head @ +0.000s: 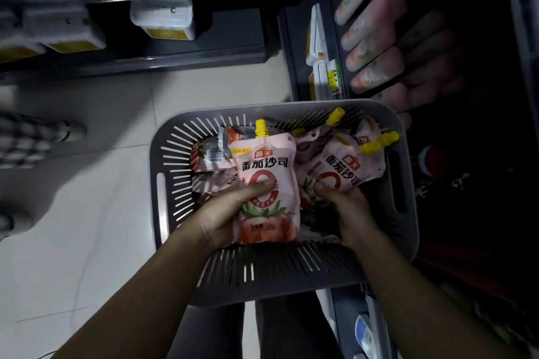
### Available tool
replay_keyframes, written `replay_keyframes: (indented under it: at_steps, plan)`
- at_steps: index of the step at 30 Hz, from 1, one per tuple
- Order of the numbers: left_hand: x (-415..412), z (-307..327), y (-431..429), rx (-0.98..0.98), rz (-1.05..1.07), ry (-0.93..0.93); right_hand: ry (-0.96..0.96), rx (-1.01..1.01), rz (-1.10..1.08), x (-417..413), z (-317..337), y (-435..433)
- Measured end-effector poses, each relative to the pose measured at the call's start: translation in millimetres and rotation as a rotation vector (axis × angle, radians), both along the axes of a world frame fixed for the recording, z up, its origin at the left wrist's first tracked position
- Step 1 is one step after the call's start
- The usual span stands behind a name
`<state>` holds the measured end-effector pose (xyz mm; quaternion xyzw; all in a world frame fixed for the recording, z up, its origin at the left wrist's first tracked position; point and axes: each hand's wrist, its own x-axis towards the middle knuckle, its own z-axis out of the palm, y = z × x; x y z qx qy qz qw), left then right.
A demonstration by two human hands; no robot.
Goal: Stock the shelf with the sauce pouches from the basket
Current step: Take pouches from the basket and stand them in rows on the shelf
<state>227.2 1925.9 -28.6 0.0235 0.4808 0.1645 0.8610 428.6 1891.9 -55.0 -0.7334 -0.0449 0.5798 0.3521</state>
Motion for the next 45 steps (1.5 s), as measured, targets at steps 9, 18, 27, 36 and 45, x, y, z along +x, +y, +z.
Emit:
replay_keyframes:
  at_steps: [9, 18, 27, 36, 45]
  plan:
    - [-4, 13, -6, 0.07, -0.05, 0.1, -0.143, 0.058, 0.078, 1, 11, -8]
    - [-7, 82, 1, 0.325, -0.001, 0.219, -0.08, 0.269, 0.272, 5, 80, 5]
    - [-25, 177, 32, 0.616, -0.041, 0.256, -0.043, 0.539, 0.433, 4, 191, 26]
    - [-45, 291, 34, 0.867, -0.153, 0.159, -0.186, 0.656, 0.341, -28, 307, 1]
    - [-51, 383, 16, 1.104, -0.194, 0.014, -0.364, 0.909, 0.205, -50, 418, -60]
